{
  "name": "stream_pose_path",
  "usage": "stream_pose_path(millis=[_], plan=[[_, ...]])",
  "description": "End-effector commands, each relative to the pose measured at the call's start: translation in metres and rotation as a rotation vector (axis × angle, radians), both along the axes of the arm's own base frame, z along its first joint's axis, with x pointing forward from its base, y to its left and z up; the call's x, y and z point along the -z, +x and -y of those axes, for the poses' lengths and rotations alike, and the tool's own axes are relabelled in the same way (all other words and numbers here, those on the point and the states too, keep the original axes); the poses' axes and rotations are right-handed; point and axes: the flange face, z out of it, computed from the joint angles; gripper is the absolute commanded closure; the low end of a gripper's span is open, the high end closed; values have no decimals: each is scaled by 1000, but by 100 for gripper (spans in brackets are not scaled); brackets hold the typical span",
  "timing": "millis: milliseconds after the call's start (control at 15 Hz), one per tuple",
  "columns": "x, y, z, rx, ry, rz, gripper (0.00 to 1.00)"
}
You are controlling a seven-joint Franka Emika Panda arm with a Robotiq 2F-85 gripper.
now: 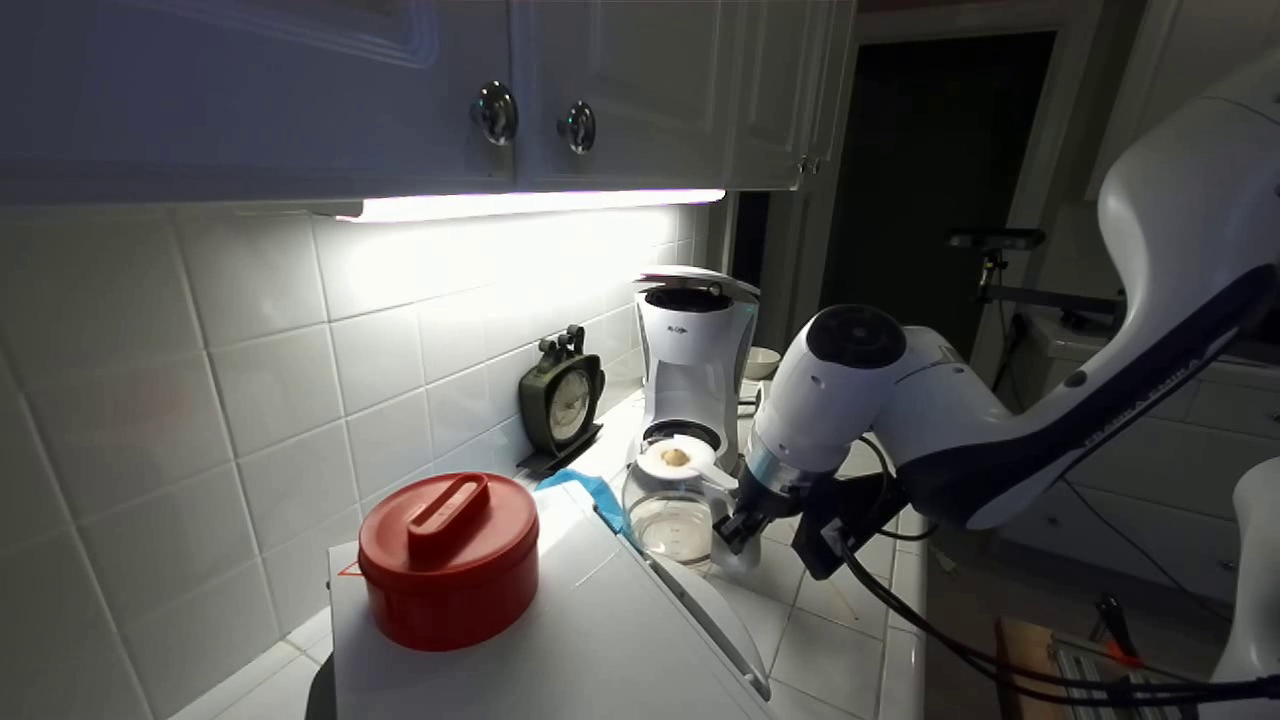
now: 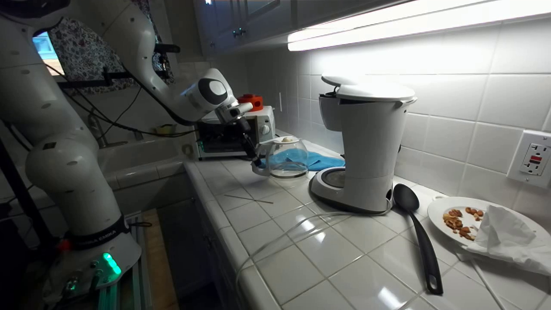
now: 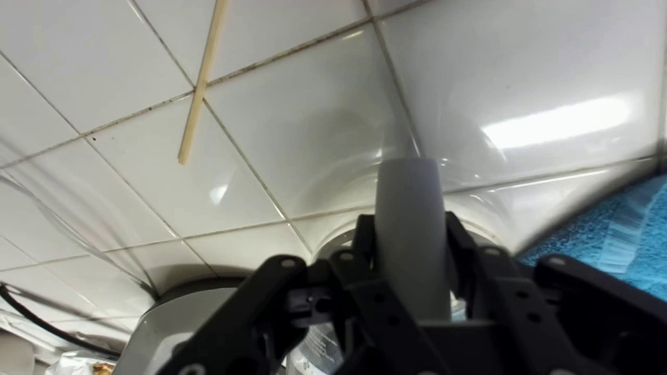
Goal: Put the coffee jar on the coffeemaker
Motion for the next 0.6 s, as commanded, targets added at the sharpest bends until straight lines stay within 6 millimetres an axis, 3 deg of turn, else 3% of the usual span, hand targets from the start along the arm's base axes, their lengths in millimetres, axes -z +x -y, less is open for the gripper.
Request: stream_pose_path(millis=[0,533], plan=[[-11,-3,2,35,-33,18,91],[-33,-6,8,92,-71,77,91]])
